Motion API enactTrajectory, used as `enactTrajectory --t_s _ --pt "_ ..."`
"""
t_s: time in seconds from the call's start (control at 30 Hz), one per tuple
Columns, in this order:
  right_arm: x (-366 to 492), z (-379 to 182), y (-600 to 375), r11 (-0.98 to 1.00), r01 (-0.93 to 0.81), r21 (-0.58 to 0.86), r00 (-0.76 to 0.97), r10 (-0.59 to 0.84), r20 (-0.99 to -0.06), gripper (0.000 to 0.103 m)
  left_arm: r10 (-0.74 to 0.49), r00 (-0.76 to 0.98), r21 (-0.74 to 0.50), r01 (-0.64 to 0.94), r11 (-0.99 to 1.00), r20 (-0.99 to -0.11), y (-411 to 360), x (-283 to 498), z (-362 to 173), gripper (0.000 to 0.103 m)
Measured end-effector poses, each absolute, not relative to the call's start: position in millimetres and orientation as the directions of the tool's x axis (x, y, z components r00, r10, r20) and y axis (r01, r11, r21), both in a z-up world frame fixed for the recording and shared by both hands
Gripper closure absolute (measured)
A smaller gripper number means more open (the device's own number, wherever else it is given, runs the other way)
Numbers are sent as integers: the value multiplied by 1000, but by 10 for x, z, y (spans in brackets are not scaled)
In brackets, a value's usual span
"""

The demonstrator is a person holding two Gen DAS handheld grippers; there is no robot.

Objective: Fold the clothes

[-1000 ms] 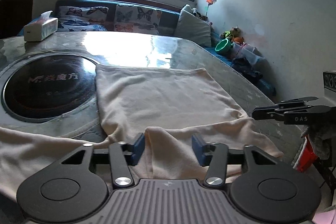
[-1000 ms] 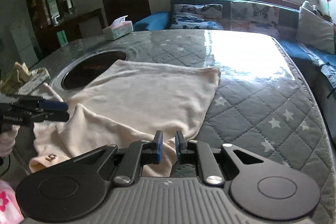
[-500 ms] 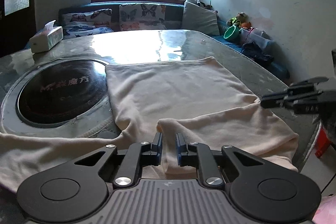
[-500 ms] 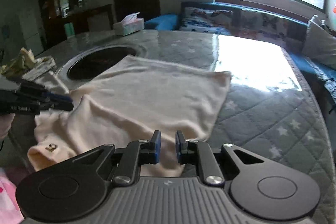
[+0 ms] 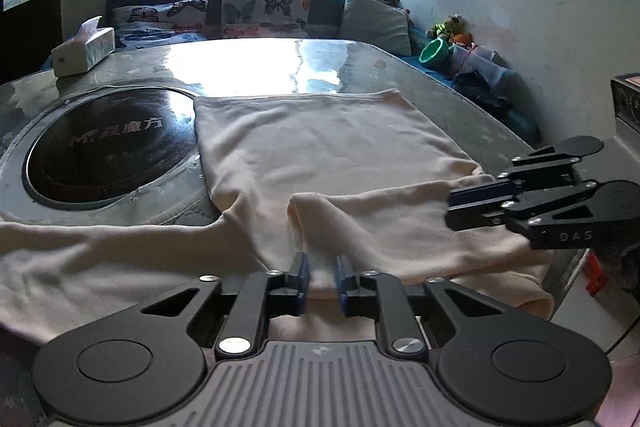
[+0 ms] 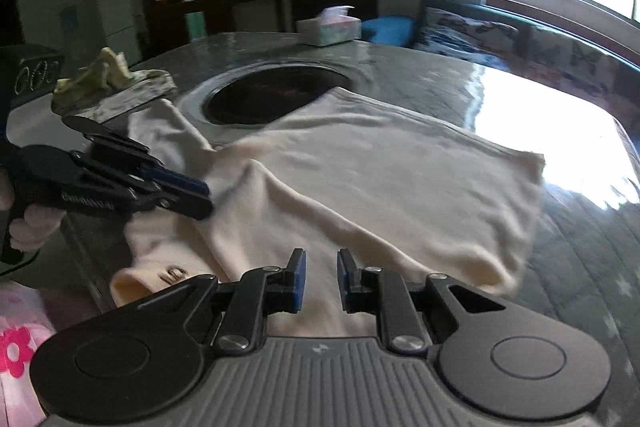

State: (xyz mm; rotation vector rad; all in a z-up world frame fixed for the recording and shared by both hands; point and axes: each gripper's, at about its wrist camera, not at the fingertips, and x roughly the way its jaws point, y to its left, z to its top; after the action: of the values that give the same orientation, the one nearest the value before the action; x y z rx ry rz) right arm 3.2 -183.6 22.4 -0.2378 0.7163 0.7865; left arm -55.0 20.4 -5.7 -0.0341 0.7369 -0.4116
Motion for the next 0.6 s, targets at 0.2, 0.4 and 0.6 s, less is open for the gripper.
enactTrajectory --t_s 0.2,0.4,0.6 --pt "153 219 -1467 638 -768 55 453 603 -657 87 -373 692 -181 336 924 -619 302 -635 -1 101" --pt "175 84 -1108 585 -811 17 421 604 -676 86 -316 736 -198 246 949 -598 565 -742 82 98" --pt "31 219 -1009 547 -836 -54 447 619 -646 86 -159 795 -185 60 981 -585 998 -817 145 82"
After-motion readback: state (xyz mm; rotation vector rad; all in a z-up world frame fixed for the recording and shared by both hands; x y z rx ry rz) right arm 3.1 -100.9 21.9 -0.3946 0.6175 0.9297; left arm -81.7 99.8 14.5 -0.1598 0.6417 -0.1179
